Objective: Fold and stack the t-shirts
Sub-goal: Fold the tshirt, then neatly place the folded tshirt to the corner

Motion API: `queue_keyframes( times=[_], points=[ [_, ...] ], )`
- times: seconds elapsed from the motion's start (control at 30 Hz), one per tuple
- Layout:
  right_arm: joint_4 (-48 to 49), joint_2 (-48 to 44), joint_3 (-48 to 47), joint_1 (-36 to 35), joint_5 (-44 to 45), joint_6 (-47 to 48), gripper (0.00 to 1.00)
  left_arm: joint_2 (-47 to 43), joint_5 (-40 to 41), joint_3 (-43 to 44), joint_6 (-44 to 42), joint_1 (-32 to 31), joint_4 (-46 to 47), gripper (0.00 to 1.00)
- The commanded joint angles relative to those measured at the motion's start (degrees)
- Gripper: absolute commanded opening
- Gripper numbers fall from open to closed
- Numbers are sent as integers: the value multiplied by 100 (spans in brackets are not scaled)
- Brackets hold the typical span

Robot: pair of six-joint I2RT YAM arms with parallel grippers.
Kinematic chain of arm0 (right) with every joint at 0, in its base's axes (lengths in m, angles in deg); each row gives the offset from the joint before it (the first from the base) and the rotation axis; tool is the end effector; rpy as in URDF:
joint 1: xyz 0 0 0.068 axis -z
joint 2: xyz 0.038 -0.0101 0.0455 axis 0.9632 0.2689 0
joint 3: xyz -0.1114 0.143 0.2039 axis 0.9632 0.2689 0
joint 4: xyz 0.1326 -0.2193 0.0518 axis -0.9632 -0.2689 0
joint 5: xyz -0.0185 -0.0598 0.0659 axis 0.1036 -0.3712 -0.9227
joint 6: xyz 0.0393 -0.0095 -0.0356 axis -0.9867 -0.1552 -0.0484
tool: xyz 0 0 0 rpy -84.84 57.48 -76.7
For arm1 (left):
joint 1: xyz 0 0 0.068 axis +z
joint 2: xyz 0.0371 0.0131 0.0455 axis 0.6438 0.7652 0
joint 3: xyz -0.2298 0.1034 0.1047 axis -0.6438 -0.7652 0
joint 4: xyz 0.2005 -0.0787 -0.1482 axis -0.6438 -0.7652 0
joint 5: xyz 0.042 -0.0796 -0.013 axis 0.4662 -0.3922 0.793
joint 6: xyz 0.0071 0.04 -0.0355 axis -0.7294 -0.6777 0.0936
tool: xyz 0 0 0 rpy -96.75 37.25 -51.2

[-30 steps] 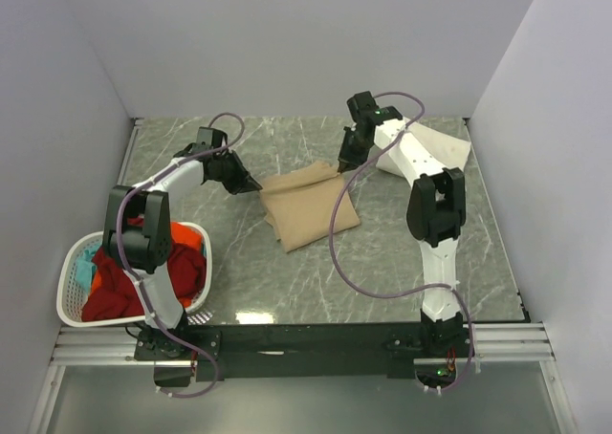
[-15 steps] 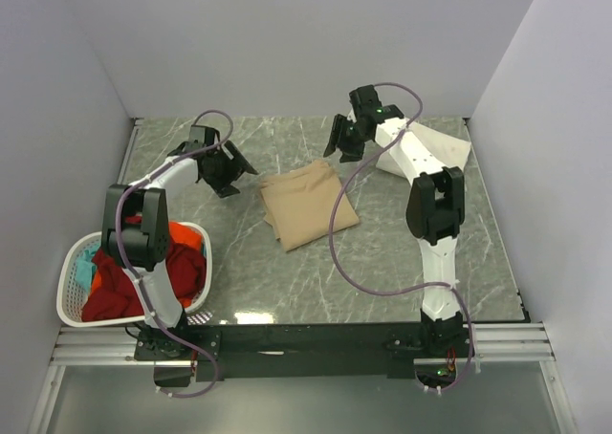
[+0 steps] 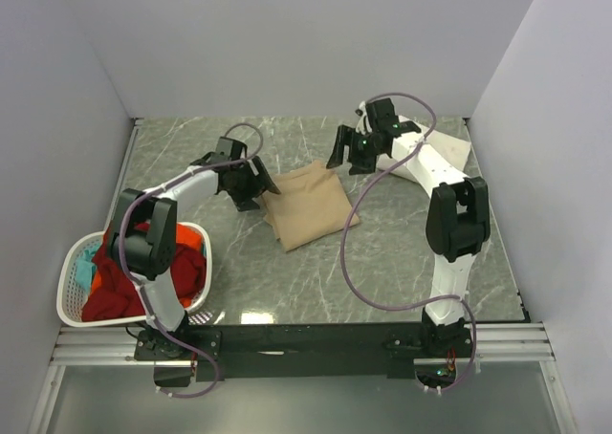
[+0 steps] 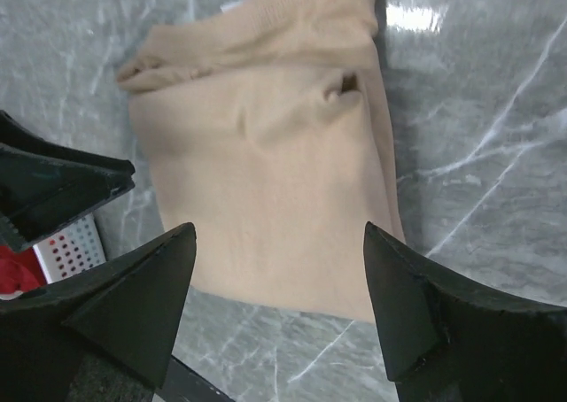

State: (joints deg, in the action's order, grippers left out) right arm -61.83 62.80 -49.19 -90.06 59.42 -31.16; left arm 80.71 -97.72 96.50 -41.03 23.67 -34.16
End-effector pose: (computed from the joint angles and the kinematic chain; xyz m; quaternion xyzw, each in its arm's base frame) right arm 0.4212 0.1326 0.2633 -0.0193 0.9301 0.2811 0.2358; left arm 0.3631 -0.1174 0.1930 -0.2228 0.9204 -0.2722 0.1704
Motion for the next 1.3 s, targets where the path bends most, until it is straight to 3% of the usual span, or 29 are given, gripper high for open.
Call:
queue_keyframes(
  times=[0.0,0.33,0.63,0.93,1.27],
  points=[
    [394,-358,467,116,-325,113,82,69,196,73,-171,-170,-13,80],
    [702,-517,1215,283,-747,148,82,333,768,232,-435,-267,-505,68],
    [816,-552,1461,318,-730,95,82,438,417,65,-356,-284,-118,61],
    [939,-446,1558,432,-835,200,82,614,30,-164,-443,-284,180,42],
    [948,-122,1566,590,-1371,508,82,535,-198,-533,-803,-284,531,9]
  ],
)
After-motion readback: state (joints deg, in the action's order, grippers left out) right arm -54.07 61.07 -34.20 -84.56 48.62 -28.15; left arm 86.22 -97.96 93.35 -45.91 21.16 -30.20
